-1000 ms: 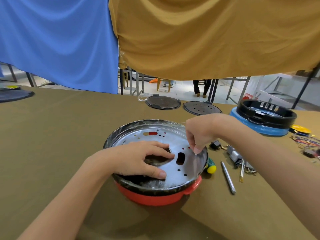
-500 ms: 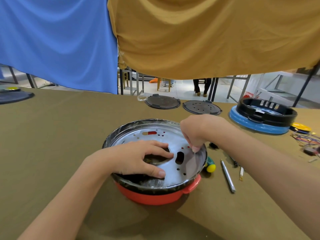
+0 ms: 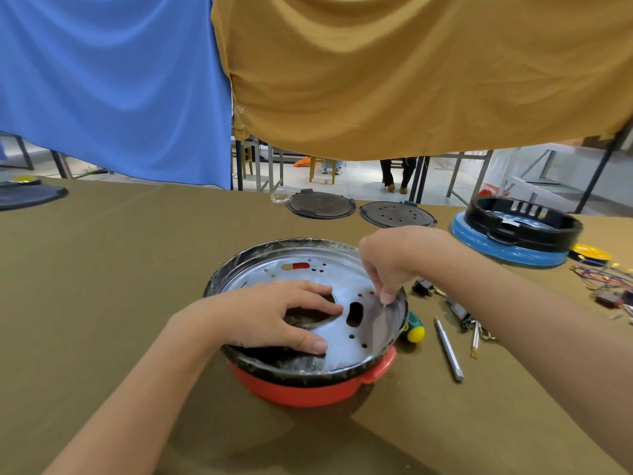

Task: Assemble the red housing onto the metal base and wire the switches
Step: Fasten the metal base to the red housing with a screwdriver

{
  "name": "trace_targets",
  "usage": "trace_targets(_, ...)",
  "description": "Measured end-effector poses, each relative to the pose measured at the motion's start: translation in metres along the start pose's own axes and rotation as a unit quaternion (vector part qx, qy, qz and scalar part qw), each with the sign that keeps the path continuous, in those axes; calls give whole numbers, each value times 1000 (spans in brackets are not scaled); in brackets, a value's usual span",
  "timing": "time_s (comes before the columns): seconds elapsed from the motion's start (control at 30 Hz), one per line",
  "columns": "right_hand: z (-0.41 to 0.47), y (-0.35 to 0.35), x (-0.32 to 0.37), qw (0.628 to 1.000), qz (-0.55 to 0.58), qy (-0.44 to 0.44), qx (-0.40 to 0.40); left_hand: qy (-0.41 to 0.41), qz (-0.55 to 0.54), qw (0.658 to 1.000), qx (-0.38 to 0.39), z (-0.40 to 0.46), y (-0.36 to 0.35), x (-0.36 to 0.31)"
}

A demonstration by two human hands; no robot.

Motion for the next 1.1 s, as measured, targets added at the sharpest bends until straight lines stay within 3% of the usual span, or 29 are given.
trace_targets(0.2, 0, -1, -7, 998, 67, 14, -10, -5, 3, 1000, -3, 2, 1, -1)
trace_targets(0.43, 6, -7, 0, 1000, 9, 7, 8, -3, -5, 1000, -5, 2, 0, 1)
trace_targets(0.67, 1, -5, -8, 996, 81, 7, -20, 0, -5, 1000, -3, 1, 0, 0)
trace_targets(1.1, 3, -5, -3, 998, 49, 5, -28, -2, -7, 1000, -1, 0, 0, 0)
Point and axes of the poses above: each hand's wrist, its own z-axis towards the middle knuckle, its own y-axis out of the back of the hand, x = y × z, the point moved 9 cm from there along z, towards the middle knuckle, and after that the axes turned 15 degrees about -x, right-handed, at the moved point
